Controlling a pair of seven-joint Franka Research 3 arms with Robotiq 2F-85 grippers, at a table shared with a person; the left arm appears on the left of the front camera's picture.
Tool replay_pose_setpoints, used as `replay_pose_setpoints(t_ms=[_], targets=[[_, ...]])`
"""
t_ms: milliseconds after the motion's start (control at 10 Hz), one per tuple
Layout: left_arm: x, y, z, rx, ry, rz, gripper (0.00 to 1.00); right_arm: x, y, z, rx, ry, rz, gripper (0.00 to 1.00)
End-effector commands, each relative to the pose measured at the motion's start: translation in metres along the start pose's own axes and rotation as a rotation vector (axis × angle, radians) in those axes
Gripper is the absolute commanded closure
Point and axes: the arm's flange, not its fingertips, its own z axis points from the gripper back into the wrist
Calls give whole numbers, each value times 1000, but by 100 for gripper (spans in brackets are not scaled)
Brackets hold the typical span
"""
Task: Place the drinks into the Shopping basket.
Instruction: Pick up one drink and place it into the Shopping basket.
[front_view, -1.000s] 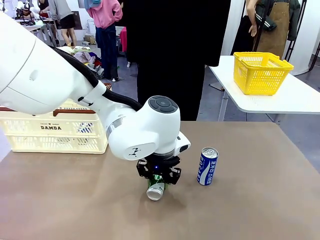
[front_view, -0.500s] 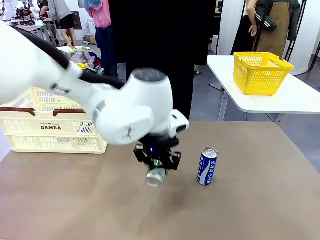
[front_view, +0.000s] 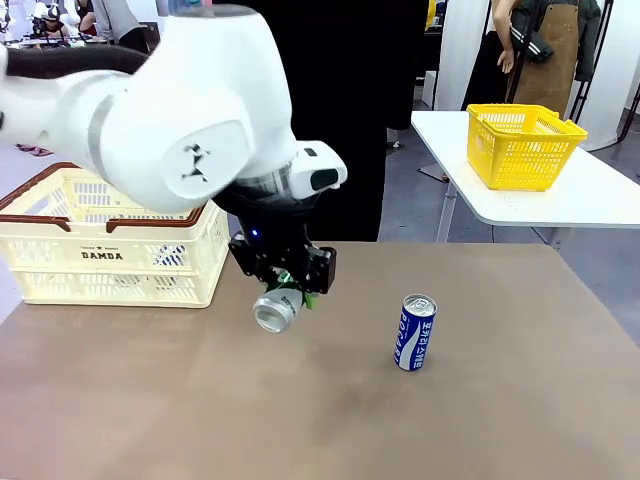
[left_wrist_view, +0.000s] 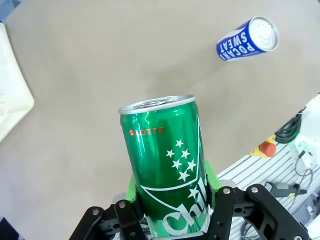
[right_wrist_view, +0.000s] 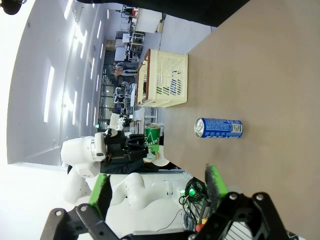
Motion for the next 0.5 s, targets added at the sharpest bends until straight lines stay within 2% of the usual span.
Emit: replay_pose_setpoints(t_ms=[0, 300, 400], targets=[[8, -8, -21, 12, -1, 19, 100, 2, 2, 0, 21, -10, 15, 0], [4, -7, -26, -1, 25, 3, 100, 2, 2, 0, 21, -10, 15, 0], [20, 0, -20, -47, -9, -31, 100, 2, 2, 0, 21, -10, 15, 0]])
